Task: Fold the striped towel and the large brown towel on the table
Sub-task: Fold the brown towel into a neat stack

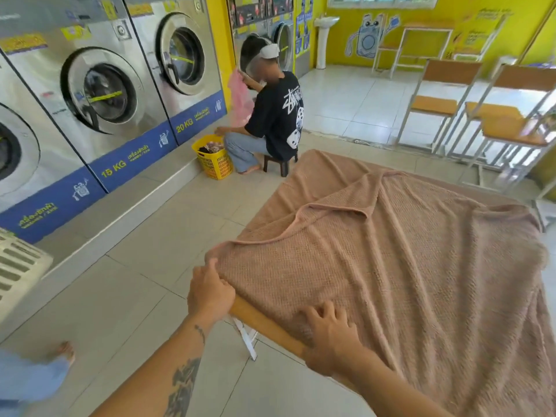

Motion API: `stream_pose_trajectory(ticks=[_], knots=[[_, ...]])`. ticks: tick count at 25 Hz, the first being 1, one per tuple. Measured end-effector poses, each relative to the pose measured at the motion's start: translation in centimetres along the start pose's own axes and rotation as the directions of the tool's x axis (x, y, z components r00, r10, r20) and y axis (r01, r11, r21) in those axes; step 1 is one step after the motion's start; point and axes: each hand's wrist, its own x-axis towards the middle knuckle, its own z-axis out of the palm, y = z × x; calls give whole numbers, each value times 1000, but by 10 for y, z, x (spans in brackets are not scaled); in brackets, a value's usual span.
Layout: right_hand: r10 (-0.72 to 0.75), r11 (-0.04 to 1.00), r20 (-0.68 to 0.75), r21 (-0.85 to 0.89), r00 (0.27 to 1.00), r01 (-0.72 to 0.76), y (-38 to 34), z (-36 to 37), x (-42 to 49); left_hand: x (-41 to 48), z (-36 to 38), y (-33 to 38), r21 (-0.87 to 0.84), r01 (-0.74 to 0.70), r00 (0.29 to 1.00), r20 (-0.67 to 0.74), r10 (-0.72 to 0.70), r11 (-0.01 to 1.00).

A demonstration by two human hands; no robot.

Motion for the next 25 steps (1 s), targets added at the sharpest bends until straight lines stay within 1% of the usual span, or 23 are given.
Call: stream_pose_trajectory(ticks=[2,3,5,6,9,11,13,15,16,17,19,21,25], knots=[[99,994,-156,-35,983,-106,-18,8,9,40,-9,-18,-24,55,998,36,-54,998],[133,990,-205,-27,970,-142,-25,11,11,57,-13,-24,-32,64,995,79,-61,997],[191,981,-264,11,946,-195,-32,14,15,86,-16,-30,-20,-13,982,186,16,1000],[199,980,-289,36,936,-198,-32,14,16,95,-16,-30,-16,-58,975,216,60,998],[176,974,-332,197,927,-114,-33,6,22,107,-15,-35,36,-211,948,250,196,977],[170,961,-310,261,936,-88,-34,3,26,104,-15,-47,-5,-282,923,272,273,959],[185,959,-277,262,943,-111,-38,1,26,98,-18,-56,-103,-292,895,321,309,951],[174,979,-191,138,966,-149,-48,3,26,94,-19,-59,-106,-287,885,351,306,952],[186,982,-140,65,973,-179,-56,5,26,94,-19,-60,-85,-280,898,328,292,956],[205,979,-120,23,971,-203,-63,6,26,94,-19,-61,-62,-275,914,292,281,959],[202,979,-171,0,964,-205,-73,8,30,94,-21,-68,0,-281,927,260,272,960],[178,984,-168,13,969,-179,-75,8,33,90,-28,-82,41,-270,929,274,249,962],[115,978,67,169,991,-125,-70,-4,28,80,-44,-104,66,-176,941,304,149,982]])
